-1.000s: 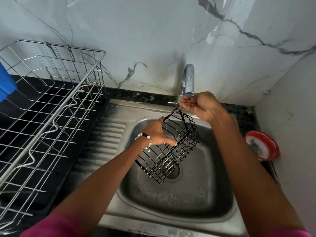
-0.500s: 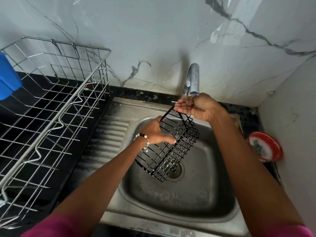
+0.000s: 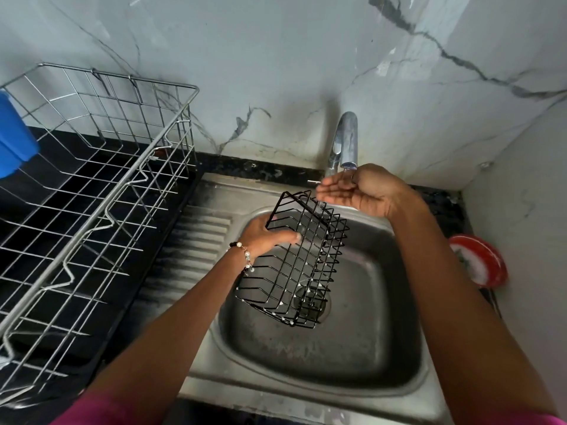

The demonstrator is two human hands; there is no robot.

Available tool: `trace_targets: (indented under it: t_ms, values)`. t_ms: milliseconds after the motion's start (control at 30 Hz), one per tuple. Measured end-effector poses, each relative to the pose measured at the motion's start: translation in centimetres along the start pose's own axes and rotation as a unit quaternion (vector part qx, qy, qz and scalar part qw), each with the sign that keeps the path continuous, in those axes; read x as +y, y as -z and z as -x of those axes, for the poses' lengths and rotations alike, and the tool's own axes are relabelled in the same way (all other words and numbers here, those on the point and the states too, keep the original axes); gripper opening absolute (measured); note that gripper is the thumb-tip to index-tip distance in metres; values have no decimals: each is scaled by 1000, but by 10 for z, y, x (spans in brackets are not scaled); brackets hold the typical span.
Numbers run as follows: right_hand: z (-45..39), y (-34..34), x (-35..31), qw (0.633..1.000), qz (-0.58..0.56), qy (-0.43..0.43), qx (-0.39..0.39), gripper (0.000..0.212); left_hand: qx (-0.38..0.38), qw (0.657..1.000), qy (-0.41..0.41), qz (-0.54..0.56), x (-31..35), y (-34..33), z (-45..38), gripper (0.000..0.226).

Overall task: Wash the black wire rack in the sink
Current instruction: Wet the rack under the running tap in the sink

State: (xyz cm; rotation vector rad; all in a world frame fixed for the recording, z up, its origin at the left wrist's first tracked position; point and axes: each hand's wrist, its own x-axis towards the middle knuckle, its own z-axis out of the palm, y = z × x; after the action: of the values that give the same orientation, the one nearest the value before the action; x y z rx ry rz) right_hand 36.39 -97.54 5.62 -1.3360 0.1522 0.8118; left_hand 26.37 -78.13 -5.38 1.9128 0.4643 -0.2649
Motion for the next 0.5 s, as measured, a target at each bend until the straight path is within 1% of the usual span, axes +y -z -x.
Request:
trace_targets:
  t_ms: [67,100,133,167,200,267,300,367,500]
  values:
    - [-1,0,3,999,-34,2,-24,34,3,999,6,35,1,0,2,82]
    - [-2,0,3,999,-29,0,-22,33,10,999,13,47,2,1,2,85]
    - [-4,0,4,1000,-4,-4,-3,32,17,998,17,57,2,0,1,85]
    - [-5,0,6,1000,25,-7,17,30,21,997,20,68,3,0,1,80]
    - [-6,0,8,999,38,-10,24,30,25,995,25,89,4,-2,0,69]
    - [-7,-1,11,1000,8,-10,5,32,27,990,47,132,4,-6,1,38]
    - [-7,-1,12,1000,-14,-7,-4,33,19,989,54,136,3,-9,2,28]
    - [-7,1,13,1000,-23,-2,2,35,-18,987,65,143,-5,-17,6,21]
    - [-5,10,18,999,-28,-5,23,33,-40,977,101,184,-18,-22,12,23]
